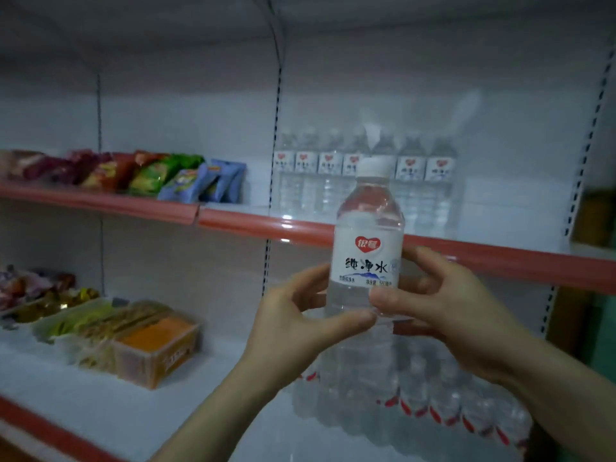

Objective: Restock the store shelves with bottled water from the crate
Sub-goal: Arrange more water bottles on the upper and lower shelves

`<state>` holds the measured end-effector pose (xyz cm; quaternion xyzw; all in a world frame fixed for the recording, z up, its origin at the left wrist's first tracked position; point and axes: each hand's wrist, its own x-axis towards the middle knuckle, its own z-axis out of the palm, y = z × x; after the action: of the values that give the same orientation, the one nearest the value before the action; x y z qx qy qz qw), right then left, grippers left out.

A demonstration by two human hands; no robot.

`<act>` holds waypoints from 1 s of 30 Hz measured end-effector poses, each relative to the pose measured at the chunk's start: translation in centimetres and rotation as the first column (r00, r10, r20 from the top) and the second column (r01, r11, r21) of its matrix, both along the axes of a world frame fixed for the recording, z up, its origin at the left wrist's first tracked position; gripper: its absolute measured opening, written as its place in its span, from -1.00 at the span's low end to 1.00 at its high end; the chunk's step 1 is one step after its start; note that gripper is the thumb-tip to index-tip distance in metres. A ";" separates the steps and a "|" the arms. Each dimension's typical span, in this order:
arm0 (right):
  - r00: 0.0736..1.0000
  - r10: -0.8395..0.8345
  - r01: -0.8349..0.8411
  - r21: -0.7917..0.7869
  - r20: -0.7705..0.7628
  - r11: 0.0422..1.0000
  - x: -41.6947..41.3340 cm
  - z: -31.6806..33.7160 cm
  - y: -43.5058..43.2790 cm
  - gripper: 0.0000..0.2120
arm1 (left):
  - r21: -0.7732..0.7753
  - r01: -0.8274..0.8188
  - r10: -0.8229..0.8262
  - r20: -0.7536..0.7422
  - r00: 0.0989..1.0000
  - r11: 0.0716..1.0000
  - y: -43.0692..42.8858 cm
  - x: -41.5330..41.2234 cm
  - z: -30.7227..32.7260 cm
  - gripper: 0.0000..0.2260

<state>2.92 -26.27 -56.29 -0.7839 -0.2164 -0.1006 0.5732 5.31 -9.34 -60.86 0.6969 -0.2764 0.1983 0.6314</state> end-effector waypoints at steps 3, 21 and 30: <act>0.997 -0.032 0.029 0.036 0.077 0.999 0.7 4.1 -1.4 -0.46 | -0.024 0.057 -0.055 0.085 0.995 0.998 -1.8 1.6 4.3 -0.57; 0.953 -0.255 0.253 0.034 0.164 0.967 11.5 17.5 -16.4 -0.84 | 0.082 0.185 -0.189 0.053 0.980 0.979 -18.3 14.1 18.7 -0.61; 0.927 -0.375 0.375 0.043 0.004 0.926 17.9 15.8 -22.0 -0.73 | 0.382 0.173 -0.151 -0.087 0.985 0.908 -24.9 20.6 18.9 -0.59</act>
<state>20.78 -48.31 -40.53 -0.7982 -0.0638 -0.2175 0.5581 25.95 -34.25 -41.96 0.7878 -0.3494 0.0672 0.5027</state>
